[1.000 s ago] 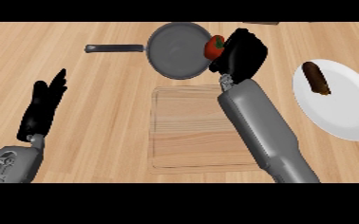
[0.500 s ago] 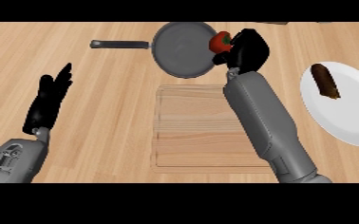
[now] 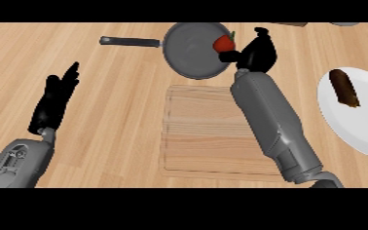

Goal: Pick the bell pepper from the cutting board and place it in the pan

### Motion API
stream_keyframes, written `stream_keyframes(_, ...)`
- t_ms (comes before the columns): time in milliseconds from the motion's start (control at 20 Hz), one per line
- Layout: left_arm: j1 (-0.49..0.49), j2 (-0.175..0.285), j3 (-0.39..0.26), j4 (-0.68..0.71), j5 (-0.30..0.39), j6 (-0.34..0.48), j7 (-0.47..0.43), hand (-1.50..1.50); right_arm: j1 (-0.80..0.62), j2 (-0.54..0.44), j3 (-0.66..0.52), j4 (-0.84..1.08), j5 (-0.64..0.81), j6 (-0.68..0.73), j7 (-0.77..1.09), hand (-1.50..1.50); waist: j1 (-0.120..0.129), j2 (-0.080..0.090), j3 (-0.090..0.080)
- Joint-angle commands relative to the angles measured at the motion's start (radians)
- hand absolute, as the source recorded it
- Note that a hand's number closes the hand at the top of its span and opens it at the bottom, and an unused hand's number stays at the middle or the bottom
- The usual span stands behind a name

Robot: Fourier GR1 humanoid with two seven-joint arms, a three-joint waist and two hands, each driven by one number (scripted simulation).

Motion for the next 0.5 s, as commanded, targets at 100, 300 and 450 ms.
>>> stream_keyframes(100, -0.021, -0.01, -0.016, -0.005, -0.016, 0.005, 0.018, 0.0, -0.034, 0.005, -0.03, 0.066, -0.057, -0.24, -0.053, -1.5, 0.01, 0.0, 0.002)
stream_keyframes(300, 0.0, -0.008, -0.006, 0.01, -0.015, 0.004, -0.01, 0.0, -0.048, 0.005, -0.036, 0.093, -0.033, -0.38, -0.101, -1.5, -0.004, -0.009, -0.002)
stream_keyframes(450, 0.004, -0.007, 0.007, 0.013, -0.006, 0.007, -0.001, 0.0, -0.085, 0.004, -0.068, 0.127, -0.024, -0.448, -0.11, -1.5, -0.015, -0.013, -0.003)
